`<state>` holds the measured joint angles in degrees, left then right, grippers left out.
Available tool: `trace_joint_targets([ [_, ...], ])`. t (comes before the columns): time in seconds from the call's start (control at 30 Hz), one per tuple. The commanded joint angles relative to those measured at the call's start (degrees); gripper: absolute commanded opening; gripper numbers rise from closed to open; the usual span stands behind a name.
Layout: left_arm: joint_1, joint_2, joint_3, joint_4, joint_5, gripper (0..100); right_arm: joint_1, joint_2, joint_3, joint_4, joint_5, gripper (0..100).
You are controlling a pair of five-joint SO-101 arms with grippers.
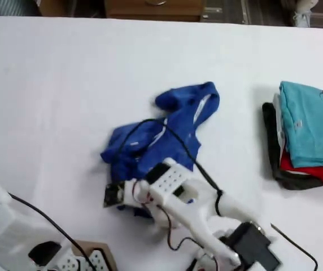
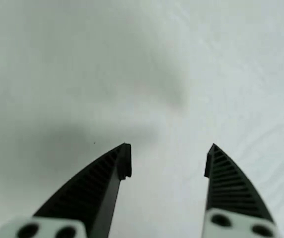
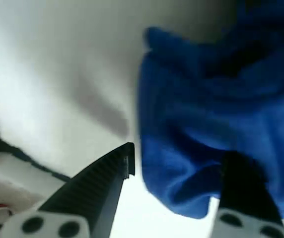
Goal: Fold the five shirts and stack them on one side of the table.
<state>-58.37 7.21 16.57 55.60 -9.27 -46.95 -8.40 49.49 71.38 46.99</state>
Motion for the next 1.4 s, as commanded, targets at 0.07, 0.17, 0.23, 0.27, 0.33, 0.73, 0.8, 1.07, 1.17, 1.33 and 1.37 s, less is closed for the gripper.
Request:
trace_joint_targets([
  [0.07, 0.5, -0.4, -0.1, -0.4, 0.6, 26, 5.3, 5.1, -13.1, 4.3, 0.4, 0.6],
  [0.17, 0.5, -0.4, -0.1, -0.5, 0.6, 26, 5.8, 4.3, -23.9, 10.9, 0.4, 3.0],
  [0.23, 0.6, -0.4, -0.1, -0.7, 0.6, 26, 6.7, 3.7, -32.3, 13.3, 0.4, 1.9],
  [0.27, 0.9, -0.4, -0.1, -0.7, 0.6, 26, 7.4, 3.7, -36.7, 14.2, 0.4, 2.0],
  [0.33, 1.3, -0.4, -0.1, -0.5, 0.6, 26, 9.0, 4.5, -45.2, 15.2, 0.4, 2.0],
  [0.73, 2.0, -0.7, -0.1, -0.4, 0.7, 26, 15.3, 27.4, -65.2, 17.0, 0.4, 4.6],
  [0.8, 2.0, -0.7, -0.1, -0.4, 0.7, 26, 15.4, 28.4, -68.5, 19.5, 0.4, 12.1],
  [1.07, 2.1, -0.7, -0.1, -0.4, 0.7, 26, 19.7, 28.4, -80.2, 25.8, 0.4, 31.3],
  [1.17, 2.1, -0.7, -0.1, -0.4, 0.7, 26, 21.3, 28.4, -79.3, 26.3, 0.2, 28.9],
  [1.33, 2.1, -0.7, -0.5, -0.4, 0.7, 26, 19.0, 21.3, -68.5, 26.6, 0.3, 26.2],
  [1.37, 2.1, -0.7, -0.5, -0.4, 0.7, 26, 18.4, 18.2, -64.4, 26.6, 0.5, 25.9],
])
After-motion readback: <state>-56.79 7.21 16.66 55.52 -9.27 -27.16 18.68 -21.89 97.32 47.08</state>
